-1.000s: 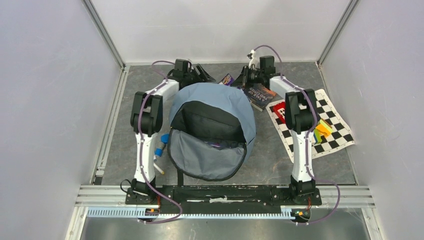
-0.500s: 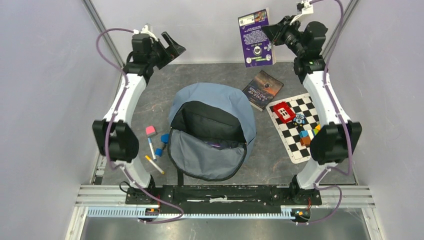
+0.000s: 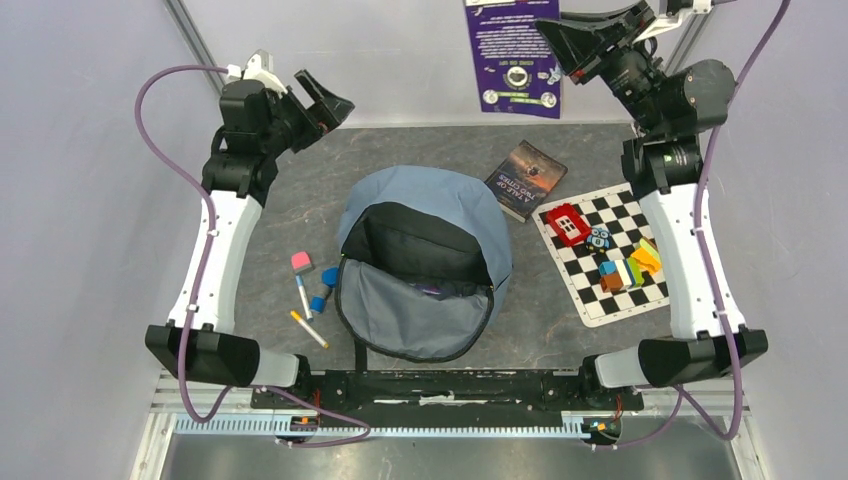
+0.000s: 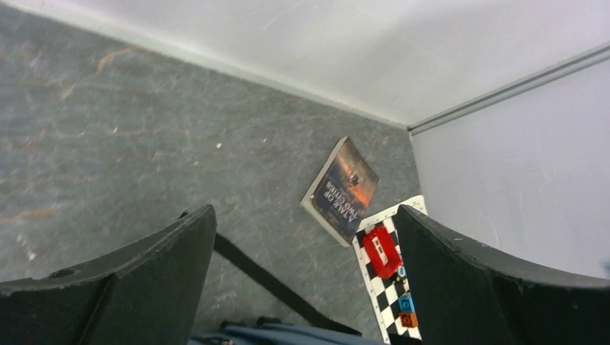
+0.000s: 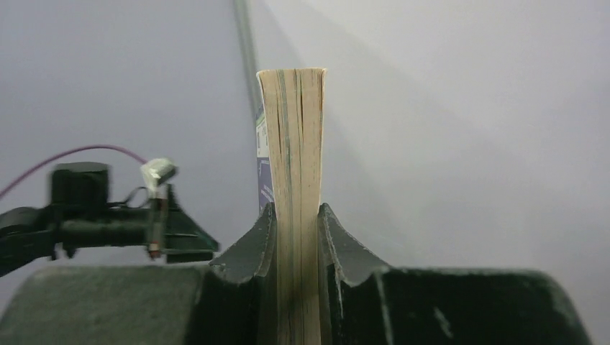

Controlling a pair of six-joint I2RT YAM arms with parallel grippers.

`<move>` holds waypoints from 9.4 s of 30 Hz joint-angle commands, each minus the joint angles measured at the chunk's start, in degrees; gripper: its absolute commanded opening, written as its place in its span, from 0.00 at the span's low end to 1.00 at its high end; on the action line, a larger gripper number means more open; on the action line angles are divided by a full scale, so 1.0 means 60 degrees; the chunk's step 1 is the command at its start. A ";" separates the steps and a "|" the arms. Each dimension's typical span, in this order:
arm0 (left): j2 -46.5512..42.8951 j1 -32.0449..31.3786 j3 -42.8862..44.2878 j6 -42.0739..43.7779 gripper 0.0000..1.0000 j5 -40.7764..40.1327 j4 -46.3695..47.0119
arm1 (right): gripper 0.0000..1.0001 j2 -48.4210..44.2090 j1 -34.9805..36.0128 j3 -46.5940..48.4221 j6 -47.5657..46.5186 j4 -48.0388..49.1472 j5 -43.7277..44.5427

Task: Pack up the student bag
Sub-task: Pick up the book from the center of the board, then place the book in the student bag, then adjust the student bag at the center of the board.

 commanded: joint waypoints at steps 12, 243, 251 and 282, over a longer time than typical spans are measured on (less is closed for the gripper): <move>-0.1229 0.0453 -0.2458 0.0210 1.00 -0.0436 -0.1558 | 0.00 -0.1768 0.5610 -0.0226 -0.2210 -0.1826 -0.0226; -0.0635 0.0274 -0.3370 0.0981 1.00 -0.0059 0.0999 | 0.98 -0.1270 1.5911 -0.7485 -0.5100 -0.2808 0.8028; -0.0166 0.0405 -0.2810 0.1380 1.00 -0.0024 0.0947 | 0.98 0.0066 1.7871 -0.6602 -0.4495 -0.3239 1.0091; -0.0061 0.0551 -0.2937 0.1305 1.00 0.0217 0.1181 | 0.98 0.3363 1.8885 -0.4027 -0.2058 -0.6542 1.3073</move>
